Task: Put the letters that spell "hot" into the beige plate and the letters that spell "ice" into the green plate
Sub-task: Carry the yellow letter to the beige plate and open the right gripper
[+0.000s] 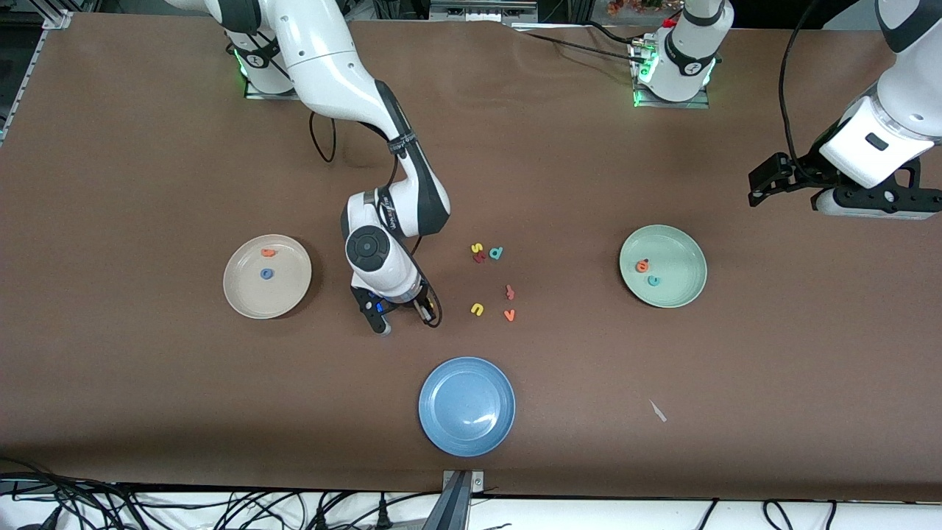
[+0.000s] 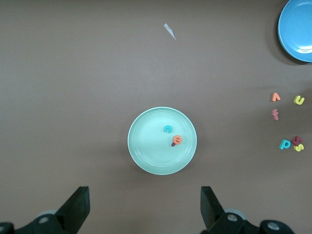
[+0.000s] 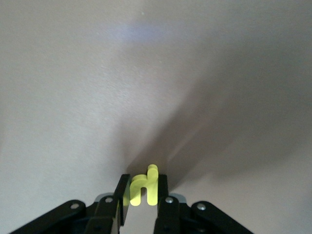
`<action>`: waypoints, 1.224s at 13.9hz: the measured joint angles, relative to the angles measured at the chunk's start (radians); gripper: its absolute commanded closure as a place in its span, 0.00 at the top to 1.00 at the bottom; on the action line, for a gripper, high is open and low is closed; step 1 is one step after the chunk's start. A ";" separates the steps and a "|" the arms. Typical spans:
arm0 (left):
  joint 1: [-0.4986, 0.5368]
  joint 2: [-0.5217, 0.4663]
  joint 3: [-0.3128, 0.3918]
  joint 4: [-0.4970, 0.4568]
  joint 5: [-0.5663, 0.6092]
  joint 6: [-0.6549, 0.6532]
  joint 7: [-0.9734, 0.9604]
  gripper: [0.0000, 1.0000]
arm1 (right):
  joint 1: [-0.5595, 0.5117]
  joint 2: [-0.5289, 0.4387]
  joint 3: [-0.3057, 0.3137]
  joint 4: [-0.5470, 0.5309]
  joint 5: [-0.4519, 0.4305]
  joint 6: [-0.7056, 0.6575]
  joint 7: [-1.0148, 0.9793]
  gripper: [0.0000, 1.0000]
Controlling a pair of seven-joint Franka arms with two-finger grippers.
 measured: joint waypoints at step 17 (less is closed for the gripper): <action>0.000 0.000 0.000 0.000 0.000 0.000 0.000 1.00 | -0.032 -0.397 -0.250 -0.568 -0.187 -0.105 -1.021 0.08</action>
